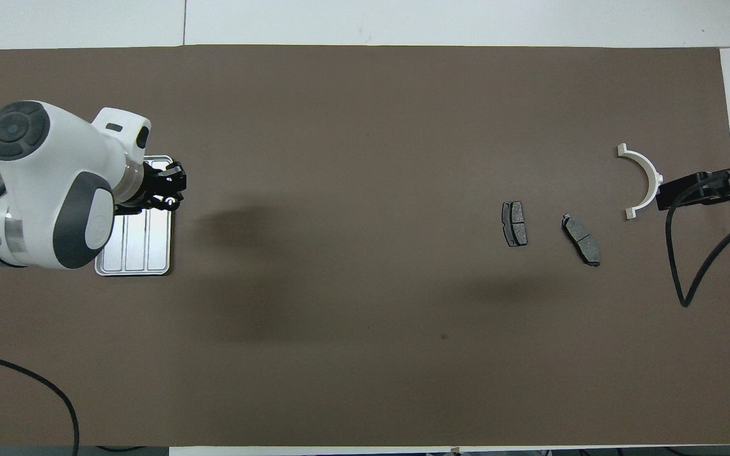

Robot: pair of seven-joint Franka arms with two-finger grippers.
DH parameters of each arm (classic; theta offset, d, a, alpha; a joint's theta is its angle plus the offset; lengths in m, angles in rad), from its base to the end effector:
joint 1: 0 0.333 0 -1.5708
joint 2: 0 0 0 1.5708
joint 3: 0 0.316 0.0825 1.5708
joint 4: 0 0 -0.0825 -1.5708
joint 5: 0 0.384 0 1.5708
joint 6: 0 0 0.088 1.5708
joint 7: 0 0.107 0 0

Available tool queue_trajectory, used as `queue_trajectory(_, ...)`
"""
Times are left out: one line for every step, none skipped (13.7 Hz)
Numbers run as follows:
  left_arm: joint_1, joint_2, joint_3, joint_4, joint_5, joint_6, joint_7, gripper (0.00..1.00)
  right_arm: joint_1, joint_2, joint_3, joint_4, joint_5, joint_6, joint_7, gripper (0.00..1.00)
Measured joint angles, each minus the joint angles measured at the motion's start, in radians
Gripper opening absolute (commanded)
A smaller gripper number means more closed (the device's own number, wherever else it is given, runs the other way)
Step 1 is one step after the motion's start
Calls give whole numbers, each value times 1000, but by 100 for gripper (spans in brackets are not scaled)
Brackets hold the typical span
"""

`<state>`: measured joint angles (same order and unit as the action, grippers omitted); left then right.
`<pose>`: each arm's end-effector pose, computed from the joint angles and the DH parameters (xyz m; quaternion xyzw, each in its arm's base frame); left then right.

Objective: Place bearing gear from tray to pile
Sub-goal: 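Carry the gear to the table center and open the left gripper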

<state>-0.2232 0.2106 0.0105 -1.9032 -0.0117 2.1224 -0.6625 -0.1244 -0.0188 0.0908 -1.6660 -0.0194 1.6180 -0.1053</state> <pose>0.5932 -0.1289 0.3908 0.9741 0.2259 0.0023 0.0054 0.5502 -0.0200 0.5939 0.9992 0.0364 -0.0153 0.0095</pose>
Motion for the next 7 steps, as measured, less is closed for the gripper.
queue_trajectory(-47,15,-1,26,-3,1,-82,0,0,-1,0,-3,0,5,0,100)
queue_trajectory(-94,33,-3,55,-6,1,-156,0,0,-2,0,-7,0,9,0,100)
queue_trajectory(-142,56,-3,92,-7,-1,-228,0,0,-2,0,-10,0,10,-1,100)
queue_trajectory(-190,88,-3,132,-7,-5,-299,0,0,-3,0,-13,0,11,-4,100)
queue_trajectory(-241,135,-3,184,-7,-15,-371,0,0,-4,-1,-14,0,11,-8,100)
queue_trajectory(-279,181,-3,230,-7,-18,-424,0,-2,-5,-3,-15,0,11,-10,100)
queue_trajectory(-310,222,-3,266,-7,-17,-461,0,-4,-6,-4,-16,0,12,-12,100)
